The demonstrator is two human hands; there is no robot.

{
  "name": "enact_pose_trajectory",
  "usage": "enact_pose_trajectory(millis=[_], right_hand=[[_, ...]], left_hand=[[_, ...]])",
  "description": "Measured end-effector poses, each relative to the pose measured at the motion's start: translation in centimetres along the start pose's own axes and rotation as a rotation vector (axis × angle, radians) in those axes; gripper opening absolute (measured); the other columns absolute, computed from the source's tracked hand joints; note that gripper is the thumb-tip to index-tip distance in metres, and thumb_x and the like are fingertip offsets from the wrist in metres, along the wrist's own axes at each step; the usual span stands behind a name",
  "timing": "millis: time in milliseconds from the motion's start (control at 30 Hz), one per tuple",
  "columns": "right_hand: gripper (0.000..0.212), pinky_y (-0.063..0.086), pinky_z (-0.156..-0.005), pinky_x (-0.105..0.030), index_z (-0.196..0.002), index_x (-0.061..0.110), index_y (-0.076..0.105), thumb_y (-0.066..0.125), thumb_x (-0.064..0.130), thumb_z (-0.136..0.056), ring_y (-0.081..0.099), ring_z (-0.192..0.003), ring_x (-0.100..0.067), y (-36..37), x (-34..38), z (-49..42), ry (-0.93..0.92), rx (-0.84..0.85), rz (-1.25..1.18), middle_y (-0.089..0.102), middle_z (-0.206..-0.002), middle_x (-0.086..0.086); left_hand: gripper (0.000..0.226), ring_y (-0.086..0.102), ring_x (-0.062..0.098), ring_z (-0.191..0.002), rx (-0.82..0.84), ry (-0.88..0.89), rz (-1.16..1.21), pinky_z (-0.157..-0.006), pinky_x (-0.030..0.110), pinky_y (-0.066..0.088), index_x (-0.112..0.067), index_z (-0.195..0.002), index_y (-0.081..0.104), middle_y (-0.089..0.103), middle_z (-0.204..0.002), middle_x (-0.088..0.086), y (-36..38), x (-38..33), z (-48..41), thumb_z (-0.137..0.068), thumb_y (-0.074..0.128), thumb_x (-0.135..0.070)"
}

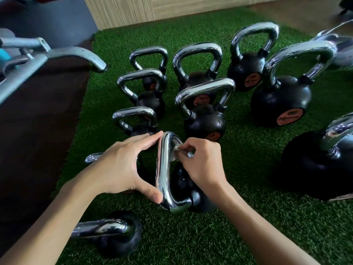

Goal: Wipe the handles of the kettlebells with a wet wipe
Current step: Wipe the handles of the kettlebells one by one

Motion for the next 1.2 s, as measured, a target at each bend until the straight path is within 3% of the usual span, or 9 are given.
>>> enact_pose_trajectory(millis=[267,367,467,567,767,900,1000,1100,1200], right_hand=[[0.009,0.048,-0.062,-0.013,-0.085,0.019,0.079,0.084,0.016,-0.078,0.064,-0.068,0.001,-3.1,-0.8,-0.8,-0.038,0.03,-0.046,0.073,-0.075,0.011],[0.007,0.049,-0.059,-0.015,-0.08,0.016,0.078,0.08,0.01,-0.077,0.065,-0.065,0.002,-5.5,-2.0,-0.3,-0.038,0.024,-0.022,0.071,-0.069,0.011],[0.01,0.039,-0.056,-0.005,-0.079,0.02,0.078,0.081,0.011,-0.077,0.062,-0.063,0.009,-9.1,-5.3,-0.3,0.097,-0.036,-0.001,0.068,-0.065,0.016],[0.011,0.042,-0.058,-0.004,-0.085,0.024,0.08,0.087,0.022,-0.076,0.064,-0.061,0.011,-12.5,-7.8,0.5,0.174,-0.053,-0.015,0.073,-0.069,0.017],[0.017,0.038,-0.053,-0.011,-0.093,0.031,0.078,0.085,0.028,-0.078,0.049,-0.055,0.002,-13.5,-6.9,1.9,0.157,-0.045,-0.025,0.071,-0.07,0.02],[0.023,0.036,-0.052,-0.012,-0.106,0.037,0.076,0.079,0.032,-0.084,0.047,-0.054,0.002,-13.1,-5.9,2.8,0.195,-0.042,-0.063,0.07,-0.078,0.015],[0.016,0.043,-0.054,-0.015,-0.103,0.035,0.076,0.076,0.032,-0.086,0.054,-0.059,0.005,-12.6,-4.6,4.2,0.237,-0.002,-0.105,0.07,-0.079,0.011],[0.02,0.059,-0.074,-0.032,-0.108,0.036,0.074,0.07,0.03,-0.09,0.067,-0.075,-0.001,-10.8,-2.8,6.0,0.296,0.083,-0.228,0.073,-0.086,0.01],[0.039,0.06,-0.084,-0.039,-0.118,0.04,0.068,0.075,0.047,-0.081,0.072,-0.088,-0.005,-9.6,-1.8,7.4,0.391,0.148,-0.364,0.075,-0.099,0.01]], left_hand=[[0.145,0.023,0.012,-0.152,-0.053,0.036,-0.07,-0.122,0.049,0.03,-0.073,-0.145,-0.003,0.015,-0.166,-0.023,0.8,-3.7,-0.8,-0.024,0.074,-0.096],[0.144,0.022,0.014,-0.153,-0.095,0.071,-0.182,-0.121,0.042,0.026,-0.062,-0.152,0.001,0.017,-0.167,-0.014,1.3,-8.4,-2.5,-0.031,0.068,-0.099],[0.144,0.026,0.013,-0.151,-0.113,0.128,-0.307,-0.118,0.042,0.025,-0.044,-0.159,0.015,0.028,-0.165,-0.005,1.8,-13.0,-4.4,-0.035,0.065,-0.099],[0.148,0.035,0.013,-0.145,-0.075,0.125,-0.389,-0.115,0.041,0.03,-0.039,-0.159,0.02,0.037,-0.159,-0.008,1.4,-14.0,-5.0,-0.032,0.063,-0.101],[0.15,0.027,0.012,-0.151,0.053,0.14,-0.348,-0.119,0.041,0.03,-0.045,-0.16,0.013,0.025,-0.165,-0.016,1.3,-12.3,-3.7,-0.031,0.07,-0.097],[0.112,0.041,0.011,-0.142,0.024,0.261,-0.329,-0.113,0.04,0.04,-0.055,-0.147,0.039,0.044,-0.154,-0.016,-0.7,-11.6,-6.3,-0.046,0.07,-0.093],[0.075,0.047,-0.003,-0.132,0.059,0.415,-0.283,-0.11,0.033,0.042,-0.059,-0.13,0.056,0.054,-0.141,-0.029,-1.7,-11.8,-9.0,-0.061,0.076,-0.08],[0.062,0.054,-0.005,-0.123,0.163,0.444,-0.202,-0.108,0.034,0.043,-0.059,-0.125,0.06,0.064,-0.128,-0.027,-0.6,-11.3,-11.1,-0.066,0.079,-0.069],[0.059,0.059,0.009,-0.109,0.167,0.47,-0.258,-0.1,0.042,0.047,-0.059,-0.122,0.058,0.067,-0.113,-0.012,0.2,-11.3,-12.1,-0.068,0.072,-0.075]])
Point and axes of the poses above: each hand's wrist, its own z-axis away from the middle knuckle, its own y-axis out of the palm, x = y × z, the point moved 9 cm from there along -z, towards the middle knuckle
